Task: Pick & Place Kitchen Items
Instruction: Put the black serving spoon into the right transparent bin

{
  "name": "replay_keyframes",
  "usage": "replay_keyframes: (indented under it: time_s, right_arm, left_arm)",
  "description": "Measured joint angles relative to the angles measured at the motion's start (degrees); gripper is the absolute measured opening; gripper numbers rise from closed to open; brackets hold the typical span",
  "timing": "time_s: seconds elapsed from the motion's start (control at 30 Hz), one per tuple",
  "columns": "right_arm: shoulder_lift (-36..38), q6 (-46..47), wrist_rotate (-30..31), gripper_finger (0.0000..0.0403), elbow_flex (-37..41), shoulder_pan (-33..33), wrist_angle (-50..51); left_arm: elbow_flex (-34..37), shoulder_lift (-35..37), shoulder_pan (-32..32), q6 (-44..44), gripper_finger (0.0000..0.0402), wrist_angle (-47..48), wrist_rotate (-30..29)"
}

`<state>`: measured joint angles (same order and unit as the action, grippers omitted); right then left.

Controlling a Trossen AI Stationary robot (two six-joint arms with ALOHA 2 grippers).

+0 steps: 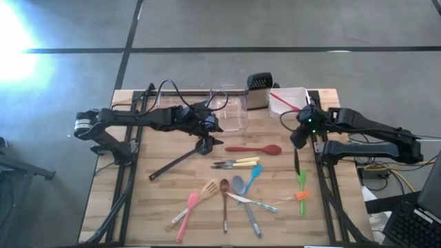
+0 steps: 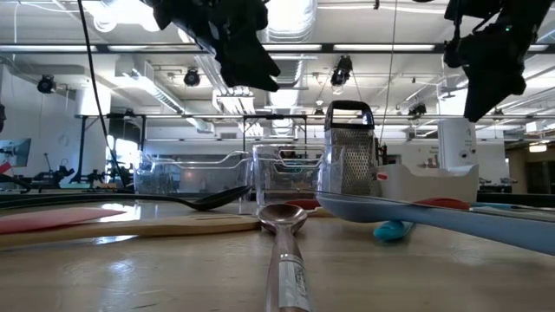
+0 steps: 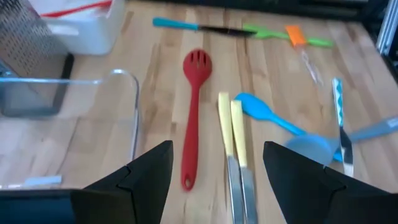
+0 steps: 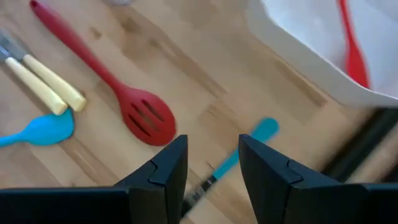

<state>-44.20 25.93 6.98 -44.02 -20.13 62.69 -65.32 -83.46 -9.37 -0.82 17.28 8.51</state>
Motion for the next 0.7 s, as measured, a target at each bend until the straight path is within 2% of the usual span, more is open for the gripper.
replay_keyframes:
  time_s: [0.17, 0.3, 0.43, 0.6, 0.7]
  right_arm:
    - [-1.2, -0.3, -0.3, 0.0128, 3.9, 5.4, -10.1]
    - [-2.8, -1.6, -1.1, 0.0128, 4.7, 10.0, -17.7]
    - [-4.7, -3.4, -1.0, 0.0133, 3.8, 13.6, -22.6]
    - [-6.8, -3.7, -1.0, 0.0132, 2.6, 16.1, -26.0]
    - [-7.8, -4.8, -0.3, 0.0128, 2.0, 16.5, -27.1]
  left_arm:
    - [0.0, 0.0, 0.0, 0.0, 0.0255, 5.8, -0.7]
    - [0.0, 0.0, 0.0, 0.0, 0.0255, 14.2, -1.6]
    - [0.0, 0.0, 0.0, 1.1, 0.0255, 24.4, -4.7]
    - [0.0, 0.0, 0.1, 7.3, 0.0255, 38.8, -9.5]
    - [0.9, 0.0, 0.1, 10.3, 0.0255, 40.6, -12.1]
